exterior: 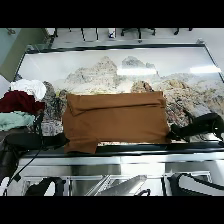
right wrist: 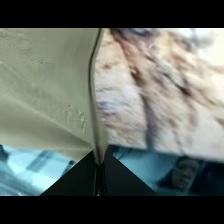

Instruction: Fold the shirts.

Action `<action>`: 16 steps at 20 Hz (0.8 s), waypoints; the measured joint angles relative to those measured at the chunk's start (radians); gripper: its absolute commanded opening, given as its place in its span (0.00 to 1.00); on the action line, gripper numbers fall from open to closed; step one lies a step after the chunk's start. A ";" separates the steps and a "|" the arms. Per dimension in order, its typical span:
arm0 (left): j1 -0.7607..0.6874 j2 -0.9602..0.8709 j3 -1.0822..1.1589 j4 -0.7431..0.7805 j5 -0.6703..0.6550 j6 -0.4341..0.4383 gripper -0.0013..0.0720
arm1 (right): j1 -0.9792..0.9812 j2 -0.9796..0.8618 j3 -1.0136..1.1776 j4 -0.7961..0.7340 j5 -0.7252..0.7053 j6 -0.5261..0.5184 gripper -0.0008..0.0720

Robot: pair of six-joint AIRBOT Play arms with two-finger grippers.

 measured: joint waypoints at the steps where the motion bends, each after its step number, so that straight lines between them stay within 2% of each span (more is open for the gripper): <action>1: 0.000 0.025 -0.007 0.019 0.030 -0.013 0.04 | -0.026 0.021 0.001 -0.031 -0.013 0.032 0.04; 5: 0.000 0.121 -0.018 0.072 0.086 -0.043 0.04 | -0.105 0.098 0.002 -0.089 -0.059 0.116 0.04; 8: 0.000 0.111 0.034 0.072 0.046 -0.053 0.04 | -0.105 0.124 0.026 0.038 -0.032 0.079 0.04; 12: -0.014 -0.063 0.198 -0.003 -0.047 -0.030 0.04 | -0.019 0.102 0.142 0.154 0.059 0.037 0.04; 16: -0.103 -0.339 0.416 -0.043 -0.151 -0.011 0.04 | 0.092 -0.018 0.304 0.196 0.160 0.025 0.04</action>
